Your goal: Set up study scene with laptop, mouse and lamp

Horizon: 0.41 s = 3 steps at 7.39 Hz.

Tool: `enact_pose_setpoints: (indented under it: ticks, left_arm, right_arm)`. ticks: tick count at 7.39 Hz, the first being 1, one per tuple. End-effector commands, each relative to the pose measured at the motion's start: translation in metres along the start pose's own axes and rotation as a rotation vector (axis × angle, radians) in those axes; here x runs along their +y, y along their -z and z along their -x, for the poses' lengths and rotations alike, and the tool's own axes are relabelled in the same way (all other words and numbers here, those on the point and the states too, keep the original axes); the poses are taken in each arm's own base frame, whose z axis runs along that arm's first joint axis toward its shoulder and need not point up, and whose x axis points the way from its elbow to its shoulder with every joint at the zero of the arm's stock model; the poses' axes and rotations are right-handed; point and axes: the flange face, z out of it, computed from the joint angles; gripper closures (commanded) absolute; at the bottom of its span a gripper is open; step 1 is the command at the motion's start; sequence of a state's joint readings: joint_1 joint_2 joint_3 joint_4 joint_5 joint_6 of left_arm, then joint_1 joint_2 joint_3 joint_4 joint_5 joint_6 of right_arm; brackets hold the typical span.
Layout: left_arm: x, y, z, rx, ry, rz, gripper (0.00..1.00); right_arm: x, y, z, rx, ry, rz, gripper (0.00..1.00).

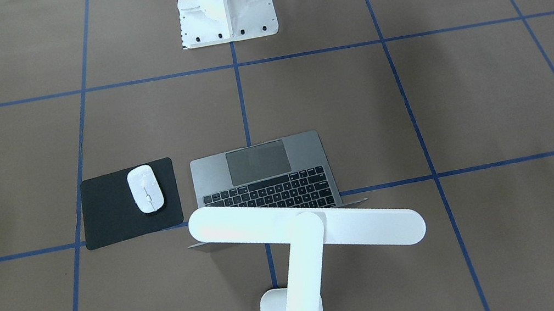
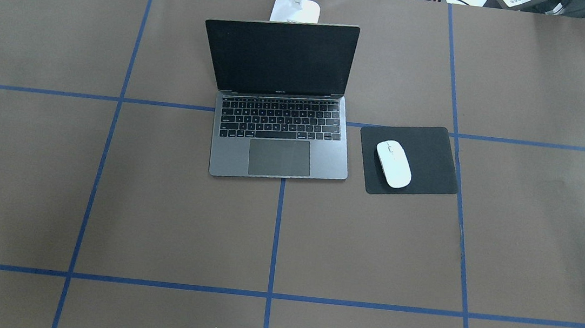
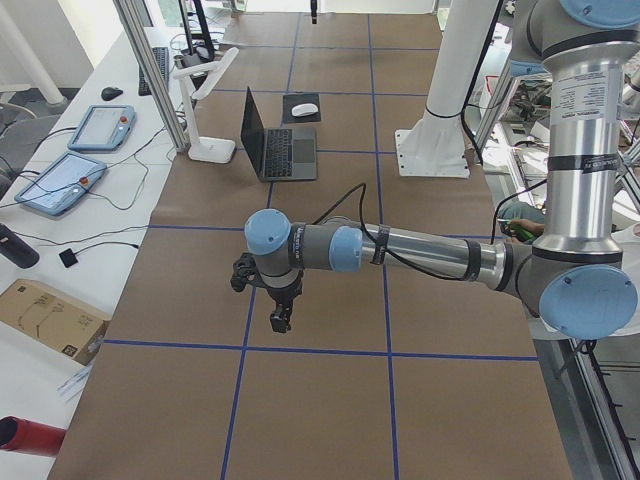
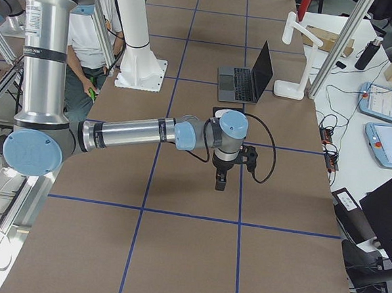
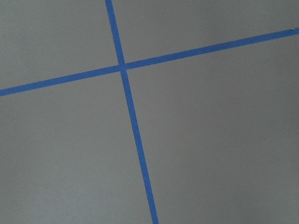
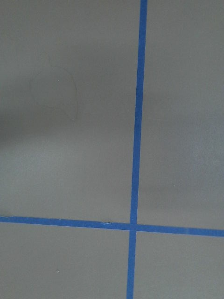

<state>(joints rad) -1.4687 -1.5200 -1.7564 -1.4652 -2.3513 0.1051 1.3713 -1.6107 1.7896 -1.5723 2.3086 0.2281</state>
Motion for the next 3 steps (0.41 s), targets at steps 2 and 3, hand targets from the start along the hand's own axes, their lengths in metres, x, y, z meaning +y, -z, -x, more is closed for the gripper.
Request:
enact_pose_setpoints:
  ticks: [2,3]
  left_arm:
    - [-0.0032,0.0053,-0.0054,-0.001,-0.017,-0.012,0.00]
    - [-0.0053,0.0066,-0.0065,-0.001,-0.012,-0.015,0.00]
  right_arm:
    - [0.0001,0.0053,0.0050,-0.004,0.006,-0.010,0.01]
    - [0.0001,0.0053,0.0050,-0.004,0.006,-0.010,0.01]
